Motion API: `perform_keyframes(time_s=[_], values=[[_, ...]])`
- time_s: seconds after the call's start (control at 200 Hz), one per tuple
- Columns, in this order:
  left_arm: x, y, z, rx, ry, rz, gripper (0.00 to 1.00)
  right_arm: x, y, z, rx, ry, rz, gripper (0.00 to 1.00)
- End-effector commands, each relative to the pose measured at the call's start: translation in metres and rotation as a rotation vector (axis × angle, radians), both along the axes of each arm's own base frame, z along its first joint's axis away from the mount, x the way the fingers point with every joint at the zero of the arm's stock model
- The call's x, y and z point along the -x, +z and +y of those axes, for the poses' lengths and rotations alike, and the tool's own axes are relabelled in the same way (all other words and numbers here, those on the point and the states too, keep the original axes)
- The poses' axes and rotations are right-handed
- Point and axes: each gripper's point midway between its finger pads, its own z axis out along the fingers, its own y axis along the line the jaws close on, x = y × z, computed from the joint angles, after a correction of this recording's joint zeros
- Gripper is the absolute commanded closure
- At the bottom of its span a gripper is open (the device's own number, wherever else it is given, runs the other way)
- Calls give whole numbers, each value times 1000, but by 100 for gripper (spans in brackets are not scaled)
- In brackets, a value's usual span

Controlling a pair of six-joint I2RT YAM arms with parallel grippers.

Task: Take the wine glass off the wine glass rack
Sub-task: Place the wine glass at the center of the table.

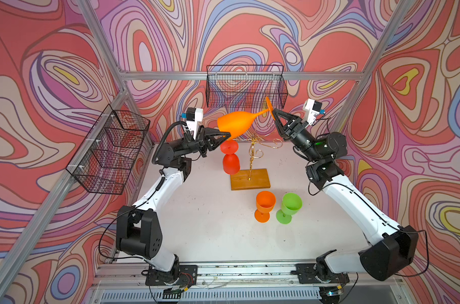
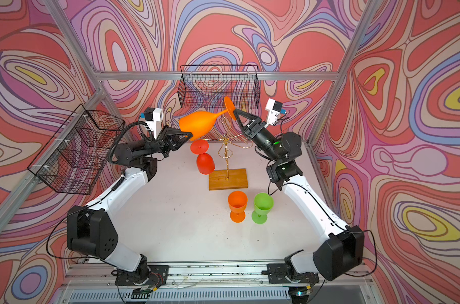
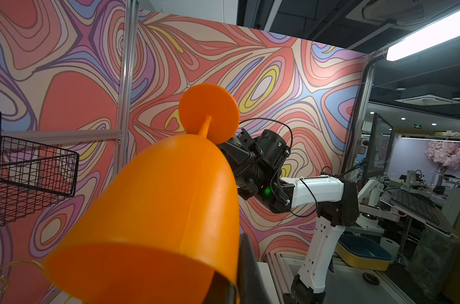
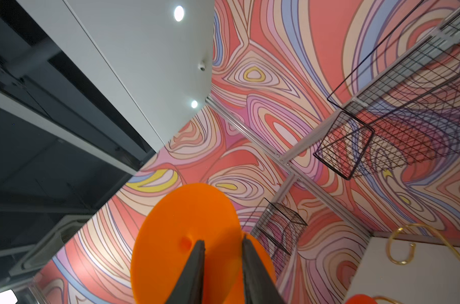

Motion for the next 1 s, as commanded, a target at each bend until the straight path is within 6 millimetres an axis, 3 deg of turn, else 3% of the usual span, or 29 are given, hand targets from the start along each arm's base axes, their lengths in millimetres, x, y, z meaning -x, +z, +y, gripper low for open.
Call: perform_keyframes(time_s=[0.0,0.28,0.496,0.626,0.992], values=[[14,23,6,45,11,-45,100,16,-1,0,88,-24,-43,61],[37,35,8,21,-13,-92,100,18,-4,-32,188,-269,-51,35],[42,40,5,-67,-7,-58,100,26,-9,-66,279,-476,-50,33],[30,22,5,-201,188,1,100,31,-15,-81,336,-560,-46,33],[54,-4,20,-509,490,114,100,17,-65,-99,500,-679,71,34]])
